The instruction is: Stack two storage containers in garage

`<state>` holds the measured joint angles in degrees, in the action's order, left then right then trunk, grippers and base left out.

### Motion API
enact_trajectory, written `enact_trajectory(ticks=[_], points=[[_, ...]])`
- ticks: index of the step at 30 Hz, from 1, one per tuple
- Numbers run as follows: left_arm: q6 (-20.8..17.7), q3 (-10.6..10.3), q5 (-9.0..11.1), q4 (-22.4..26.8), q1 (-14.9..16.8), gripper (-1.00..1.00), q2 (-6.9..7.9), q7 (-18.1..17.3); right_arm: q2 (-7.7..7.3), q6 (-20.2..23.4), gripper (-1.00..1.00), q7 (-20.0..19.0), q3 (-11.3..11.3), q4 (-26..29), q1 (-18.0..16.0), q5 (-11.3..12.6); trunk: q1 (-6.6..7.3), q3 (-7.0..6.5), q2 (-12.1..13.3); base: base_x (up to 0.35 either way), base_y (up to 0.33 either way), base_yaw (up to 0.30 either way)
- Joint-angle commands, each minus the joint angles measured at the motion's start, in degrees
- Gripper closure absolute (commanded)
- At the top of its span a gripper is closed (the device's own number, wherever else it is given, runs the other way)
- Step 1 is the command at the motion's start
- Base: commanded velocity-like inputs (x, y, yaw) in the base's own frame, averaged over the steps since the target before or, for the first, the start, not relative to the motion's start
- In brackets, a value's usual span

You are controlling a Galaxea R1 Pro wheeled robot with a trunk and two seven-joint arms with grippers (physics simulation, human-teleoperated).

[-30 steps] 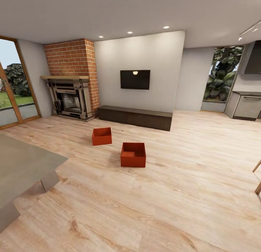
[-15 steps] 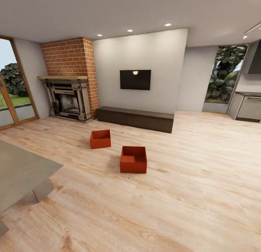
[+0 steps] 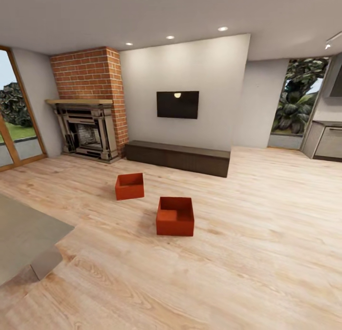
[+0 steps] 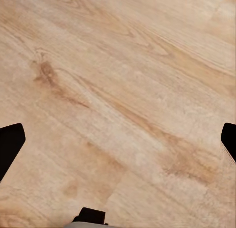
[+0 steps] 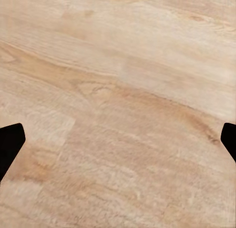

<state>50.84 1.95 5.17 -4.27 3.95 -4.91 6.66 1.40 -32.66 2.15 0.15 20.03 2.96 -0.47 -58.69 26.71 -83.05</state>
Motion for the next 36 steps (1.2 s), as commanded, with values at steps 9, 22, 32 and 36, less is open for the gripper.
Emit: enact_trajectory(ticks=[9,22,32,36], points=[[0.24,0.16,0.1,-0.21,0.1,-1.0,-0.01,-0.07,0.01,-0.04,-1.0,0.22,0.03,0.1,0.03,-0.06,-0.04,0.05,-0.02,0.334,0.0,0.0],[0.22,0.16,0.1,-0.21,0.1,-1.0,-0.01,-0.07,0.01,-0.04,-1.0,0.22,0.03,0.09,0.03,-0.06,-0.04,0.05,-0.02,0.334,0.0,0.0],[0.22,0.16,0.1,-0.21,0.1,-1.0,-0.01,-0.07,0.01,-0.05,-1.0,0.23,0.17,0.09,0.03,-0.08,-0.04,0.05,-0.02,0.334,0.0,0.0],[0.22,0.16,0.1,-0.21,0.1,-1.0,-0.01,-0.07,0.01,-0.12,-1.0,0.22,0.2,0.09,0.03,-0.08,-0.04,0.05,-0.02,0.334,0.0,0.0]])
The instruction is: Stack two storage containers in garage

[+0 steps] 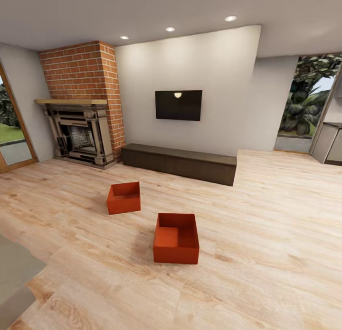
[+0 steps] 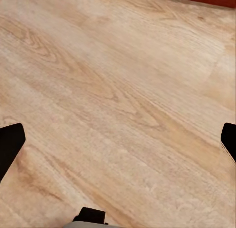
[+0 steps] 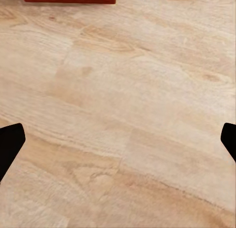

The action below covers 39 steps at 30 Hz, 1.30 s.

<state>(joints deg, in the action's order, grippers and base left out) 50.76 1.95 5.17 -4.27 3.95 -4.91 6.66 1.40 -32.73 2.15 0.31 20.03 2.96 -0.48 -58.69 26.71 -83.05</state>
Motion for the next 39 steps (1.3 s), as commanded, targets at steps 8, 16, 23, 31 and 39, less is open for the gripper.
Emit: enact_trajectory(ticks=[8,16,23,31,39], points=[[0.31,0.16,0.1,-0.21,0.1,-1.0,-0.01,-0.07,0.01,0.04,-1.0,0.14,0.05,0.09,0.03,-0.05,-0.04,0.05,-0.02,0.334,0.0,0.0],[0.31,0.16,0.1,-0.21,0.1,-1.0,-0.01,-0.07,0.01,0.04,-1.0,0.14,0.05,0.09,0.03,-0.05,-0.04,0.05,-0.02,0.334,0.0,0.0],[0.31,0.16,0.1,-0.21,0.1,-1.0,-0.01,-0.07,0.01,0.04,-1.0,0.14,0.05,0.09,0.03,-0.05,-0.04,0.05,-0.02,0.334,0.0,0.0],[0.31,0.16,0.09,-0.21,0.1,-1.0,-0.01,-0.07,0.01,0.04,-1.0,0.19,0.05,0.09,0.03,-0.04,-0.04,0.05,-0.02,0.334,0.0,0.0],[0.31,0.16,0.08,-0.21,0.1,-1.0,-0.01,-0.07,0.01,0.04,-1.0,0.18,0.05,0.1,0.03,-0.08,-0.04,0.05,-0.02,0.334,0.0,0.0]])
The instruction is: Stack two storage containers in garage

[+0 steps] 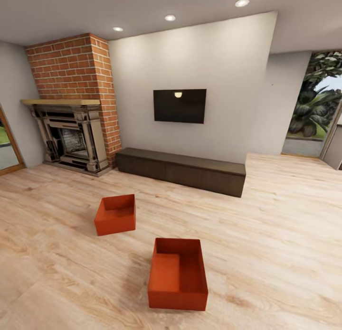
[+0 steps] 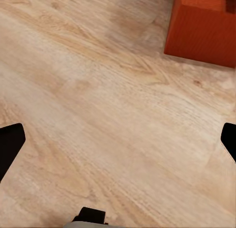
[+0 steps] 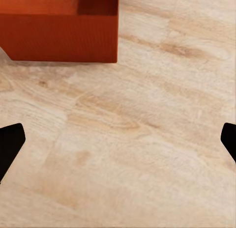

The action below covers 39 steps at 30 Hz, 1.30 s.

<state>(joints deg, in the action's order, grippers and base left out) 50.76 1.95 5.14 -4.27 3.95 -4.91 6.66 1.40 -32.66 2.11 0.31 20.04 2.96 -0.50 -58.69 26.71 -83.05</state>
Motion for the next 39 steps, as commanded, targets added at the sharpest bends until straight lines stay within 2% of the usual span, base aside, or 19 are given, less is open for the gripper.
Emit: enact_trajectory(ticks=[1,30,39], points=[[0.31,0.15,0.11,-0.21,0.1,-1.0,-0.01,-0.07,0.01,-0.04,-1.0,0.22,0.04,0.09,0.03,-0.08,-0.04,0.05,-0.02,0.334,0.0,0.0],[0.34,0.15,0.06,-0.21,0.1,-1.0,0.0,-0.1,0.01,-0.13,-1.0,0.17,0.04,0.08,0.03,-0.12,-0.04,0.05,-0.02,0.333,0.0,0.0],[0.52,-0.17,-0.22,-0.21,0.1,-1.0,-0.08,-0.16,0.01,-0.1,-1.0,0.17,0.04,0.08,0.03,-0.04,-0.04,0.05,-0.02,0.056,0.0,0.0]])
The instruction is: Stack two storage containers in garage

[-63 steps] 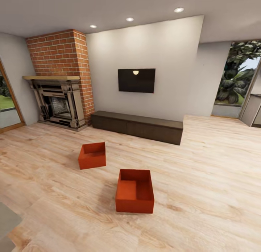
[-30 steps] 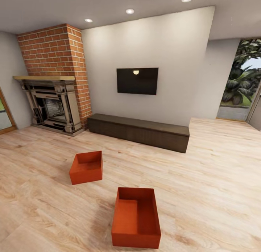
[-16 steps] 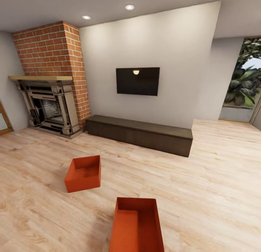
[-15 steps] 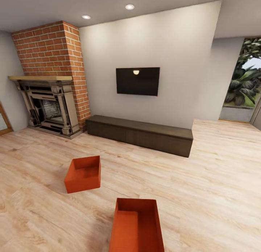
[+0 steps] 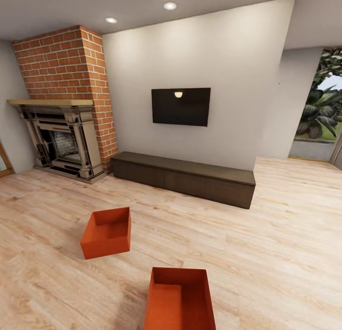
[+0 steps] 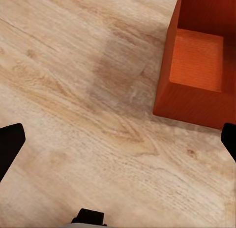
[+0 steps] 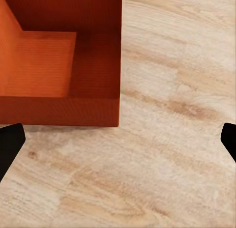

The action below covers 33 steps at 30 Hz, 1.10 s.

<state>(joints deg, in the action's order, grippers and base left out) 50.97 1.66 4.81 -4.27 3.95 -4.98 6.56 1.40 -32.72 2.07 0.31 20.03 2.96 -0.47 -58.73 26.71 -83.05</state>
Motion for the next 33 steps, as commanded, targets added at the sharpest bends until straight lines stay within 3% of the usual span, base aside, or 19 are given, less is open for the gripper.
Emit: enact_trajectory(ticks=[1,10,12,14,17,18,19,21,24,25,33], points=[[0.32,0.15,0.15,-0.21,0.09,-1.0,-0.04,-0.12,0.01,-0.05,-1.0,0.26,0.04,0.09,0.03,-0.06,0.0,0.05,-0.03,0.002,0.0,0.0],[-0.65,0.35,1.08,0.61,0.09,-1.0,-0.02,-0.07,0.01,-0.07,-1.0,0.37,-0.07,0.29,0.03,-0.03,0.0,0.05,-0.03,0.0,0.0,0.0],[-3.46,0.36,1.06,4.91,0.09,-1.0,-0.37,-0.09,-0.25,0.07,-1.0,0.39,-0.13,0.5,-0.12,-0.05,0.0,0.05,-0.03,0.0,0.0,0.0],[-6.87,0.32,1.03,8.07,0.09,-1.0,-0.33,-0.07,-0.42,0.13,-1.0,0.39,-0.16,0.56,-0.25,-0.05,0.0,0.05,-0.03,0.0,0.0,0.0],[-15.74,0.34,1.06,15.16,0.09,-1.0,0.08,-0.06,-0.56,0.21,-1.0,0.39,-0.2,0.6,-0.36,-0.05,0.0,0.05,-0.03,0.0,0.0,0.0],[-19.95,0.35,1.04,17.9,0.09,-1.0,0.2,-0.03,-0.61,0.27,-1.0,0.39,-0.21,0.61,-0.41,-0.05,0.0,0.05,-0.03,0.0,0.0,0.0],[-26.86,0.36,1.14,21.63,0.09,-1.0,0.28,-0.1,-0.72,0.44,-1.0,0.38,-0.22,0.66,-0.66,-0.02,0.0,0.05,-0.03,0.0,0.0,0.0],[-29.89,0.41,1.26,23.27,0.09,-1.0,0.3,-0.23,-1.11,0.9,-1.0,0.37,-0.24,0.66,-1.36,0.17,0.0,0.05,-0.03,0.0,0.0,0.0],[-31.26,0.61,1.27,23.96,0.09,-1.0,0.28,-0.33,-2.54,5.39,-1.0,0.19,-0.32,0.63,-3.09,0.33,0.0,0.05,-0.03,0.0,0.0,0.0],[-31.2,0.83,1.18,23.92,0.09,-1.0,0.43,-0.39,-4.31,13.72,-1.0,-0.23,-0.38,0.69,-5.5,0.37,0.0,0.05,-0.03,0.0,0.0,0.0],[-30.51,0.89,1.0,23.31,0.09,-1.0,0.72,-0.23,-4.82,16.64,-1.0,-0.31,-0.4,0.53,-6.36,0.45,0.0,0.05,-0.03,0.0,0.0,-0.009]])
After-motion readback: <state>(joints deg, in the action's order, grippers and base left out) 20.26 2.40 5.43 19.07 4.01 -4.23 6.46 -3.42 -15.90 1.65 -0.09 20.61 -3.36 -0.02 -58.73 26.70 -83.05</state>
